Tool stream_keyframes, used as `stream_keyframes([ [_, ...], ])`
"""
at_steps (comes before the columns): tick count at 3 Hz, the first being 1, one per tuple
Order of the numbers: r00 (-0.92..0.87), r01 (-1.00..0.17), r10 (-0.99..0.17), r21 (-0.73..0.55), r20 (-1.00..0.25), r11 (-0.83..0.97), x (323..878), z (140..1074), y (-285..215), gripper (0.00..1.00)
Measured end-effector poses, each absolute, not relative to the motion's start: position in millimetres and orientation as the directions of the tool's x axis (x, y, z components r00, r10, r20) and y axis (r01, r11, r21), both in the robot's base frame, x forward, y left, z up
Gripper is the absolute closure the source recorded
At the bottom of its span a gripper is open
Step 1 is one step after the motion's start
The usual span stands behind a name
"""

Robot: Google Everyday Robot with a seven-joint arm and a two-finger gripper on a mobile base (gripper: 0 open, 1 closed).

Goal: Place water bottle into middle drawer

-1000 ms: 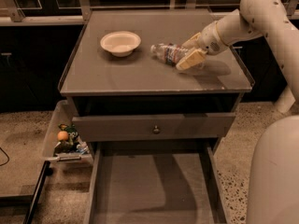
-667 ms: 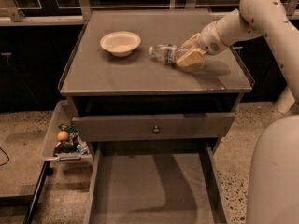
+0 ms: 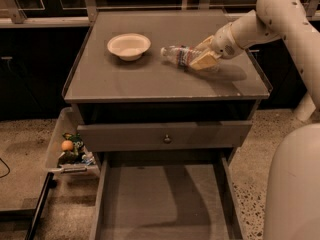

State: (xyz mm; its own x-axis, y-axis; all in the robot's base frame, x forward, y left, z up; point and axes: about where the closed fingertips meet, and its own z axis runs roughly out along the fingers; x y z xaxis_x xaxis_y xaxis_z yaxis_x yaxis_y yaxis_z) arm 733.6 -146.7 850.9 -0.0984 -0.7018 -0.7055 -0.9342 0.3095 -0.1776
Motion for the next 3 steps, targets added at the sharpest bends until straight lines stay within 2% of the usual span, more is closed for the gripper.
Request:
stream_keyframes([
  [1,-0.083,-0.939,-0.702,-0.179,-0.708,0.292,729.8,851.0,-141.1,1.00],
  [3,-0.016,-0.960,-0.715,-0.190,-0.699,0.207,681.1,859.9,-131.2,1.00],
])
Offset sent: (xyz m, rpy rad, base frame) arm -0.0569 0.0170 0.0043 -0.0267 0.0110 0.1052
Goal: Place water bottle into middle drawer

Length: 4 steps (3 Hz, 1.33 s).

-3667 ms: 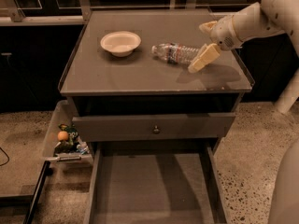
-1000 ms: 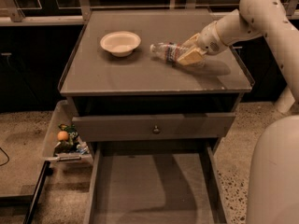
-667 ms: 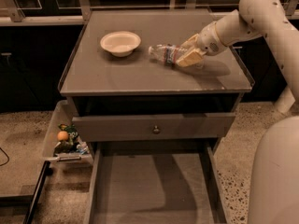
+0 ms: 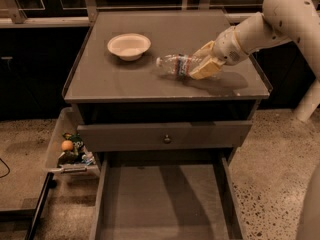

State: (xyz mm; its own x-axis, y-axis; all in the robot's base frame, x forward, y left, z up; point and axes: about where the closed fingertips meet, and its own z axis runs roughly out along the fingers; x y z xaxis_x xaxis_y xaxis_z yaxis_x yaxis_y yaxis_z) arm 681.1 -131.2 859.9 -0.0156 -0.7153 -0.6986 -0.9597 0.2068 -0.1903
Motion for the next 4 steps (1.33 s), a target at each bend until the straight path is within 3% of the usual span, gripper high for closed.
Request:
stream_keyframes([
  [4,0.070,-0.919,-0.729,-0.328,-0.681,0.218,518.9,820.6,-181.8,1.00],
])
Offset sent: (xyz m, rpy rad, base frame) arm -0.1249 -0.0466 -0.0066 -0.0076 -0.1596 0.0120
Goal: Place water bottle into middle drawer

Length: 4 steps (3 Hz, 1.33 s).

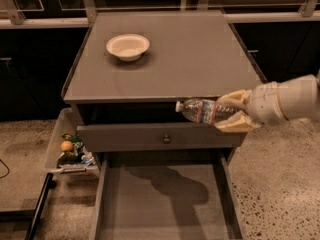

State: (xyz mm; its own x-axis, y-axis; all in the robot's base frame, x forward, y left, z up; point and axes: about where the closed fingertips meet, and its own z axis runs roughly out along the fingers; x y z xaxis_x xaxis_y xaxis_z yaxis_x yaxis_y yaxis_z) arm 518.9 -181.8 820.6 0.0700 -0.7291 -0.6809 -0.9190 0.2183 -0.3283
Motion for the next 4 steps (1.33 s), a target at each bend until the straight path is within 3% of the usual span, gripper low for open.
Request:
stream_keyframes([
  [1,-0.026,-0.921,-0.711,-0.259,-0.703,0.290,474.1,771.4,-200.3,1.00],
  [3,-0.071,-0.933,-0.720,-0.210,-0.691,0.293,476.5,739.9,-188.5,1.00],
  [4,-0.181,-0.940,-0.745,-0.111,-0.642,0.324,475.3,662.1,-177.5,1.00],
])
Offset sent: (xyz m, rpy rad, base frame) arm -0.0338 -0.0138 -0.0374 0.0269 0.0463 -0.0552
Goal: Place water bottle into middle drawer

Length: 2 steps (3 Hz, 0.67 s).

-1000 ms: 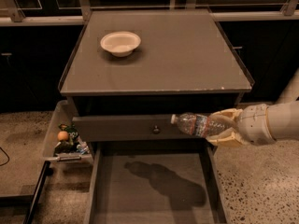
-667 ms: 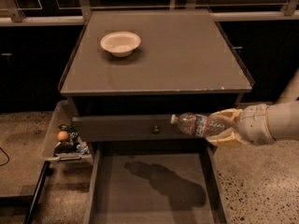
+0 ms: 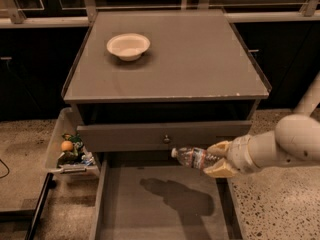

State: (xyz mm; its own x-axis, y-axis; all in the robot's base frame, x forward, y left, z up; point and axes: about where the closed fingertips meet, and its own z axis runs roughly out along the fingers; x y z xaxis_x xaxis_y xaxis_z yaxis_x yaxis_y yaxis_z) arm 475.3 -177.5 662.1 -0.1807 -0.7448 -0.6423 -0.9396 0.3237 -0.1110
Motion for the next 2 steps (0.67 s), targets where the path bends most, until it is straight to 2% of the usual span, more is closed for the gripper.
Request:
stream_keyframes([
  [2,-0.248,-0.934,-0.749,-0.054,-0.614,0.354,473.9,562.4,-170.4,1.00],
])
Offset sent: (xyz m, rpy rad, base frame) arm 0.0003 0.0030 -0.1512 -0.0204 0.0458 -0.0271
